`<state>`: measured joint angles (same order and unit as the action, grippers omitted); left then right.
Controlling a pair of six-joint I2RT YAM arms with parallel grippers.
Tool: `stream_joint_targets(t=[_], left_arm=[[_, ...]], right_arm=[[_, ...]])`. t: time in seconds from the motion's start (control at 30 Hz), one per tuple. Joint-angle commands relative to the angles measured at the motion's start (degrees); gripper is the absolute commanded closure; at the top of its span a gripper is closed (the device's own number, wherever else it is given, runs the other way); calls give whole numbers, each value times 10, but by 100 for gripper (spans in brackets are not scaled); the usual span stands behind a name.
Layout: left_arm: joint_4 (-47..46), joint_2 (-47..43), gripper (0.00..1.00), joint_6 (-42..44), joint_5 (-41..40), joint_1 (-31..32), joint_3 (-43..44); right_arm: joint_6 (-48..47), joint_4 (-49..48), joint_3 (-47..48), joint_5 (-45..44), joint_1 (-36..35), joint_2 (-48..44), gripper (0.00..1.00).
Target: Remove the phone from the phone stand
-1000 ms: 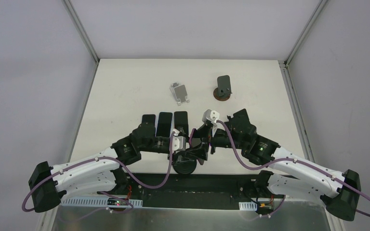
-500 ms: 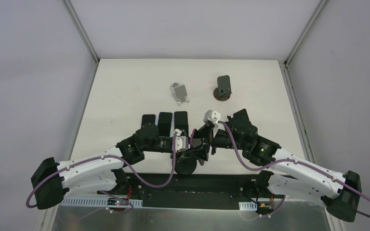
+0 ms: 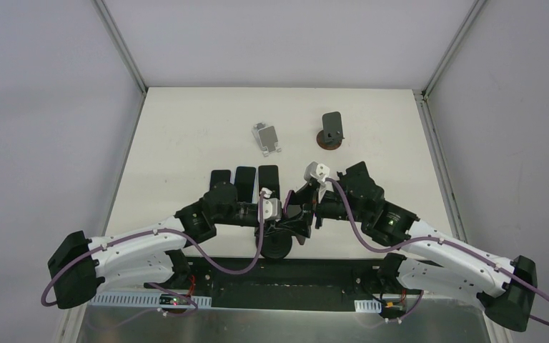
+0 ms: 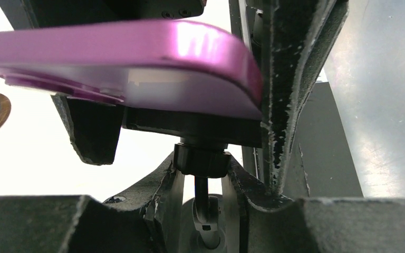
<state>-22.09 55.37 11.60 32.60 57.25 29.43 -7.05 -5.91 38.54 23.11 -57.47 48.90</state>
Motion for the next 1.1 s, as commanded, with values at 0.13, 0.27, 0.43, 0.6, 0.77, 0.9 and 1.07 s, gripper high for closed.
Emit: stream_joint_targets(t=[0.13, 0.27, 0.43, 0.6, 0.77, 0.9, 1.07], left_arm=[[-27, 12, 100, -43, -14, -19, 26], [-28, 6, 100, -43, -33, -19, 24], [-27, -5, 100, -48, -70, -20, 21], [-28, -21, 100, -49, -89, -19, 16], [-27, -24, 100, -36, -75, -19, 12], [-27, -18, 100, -11, -31, -20, 12], [-28, -10, 100, -4, -14, -19, 15]], right_arm=[[-12, 9, 12, 19, -8, -17, 94], [-8, 6, 14, -20, -8, -15, 100], [-19, 19, 23, -46, -6, -8, 100], [-26, 49, 39, -67, -6, 5, 100], [-45, 53, 33, -44, -6, 9, 100], [-49, 55, 34, -74, -6, 16, 100], [-79, 71, 33, -76, -6, 18, 100]])
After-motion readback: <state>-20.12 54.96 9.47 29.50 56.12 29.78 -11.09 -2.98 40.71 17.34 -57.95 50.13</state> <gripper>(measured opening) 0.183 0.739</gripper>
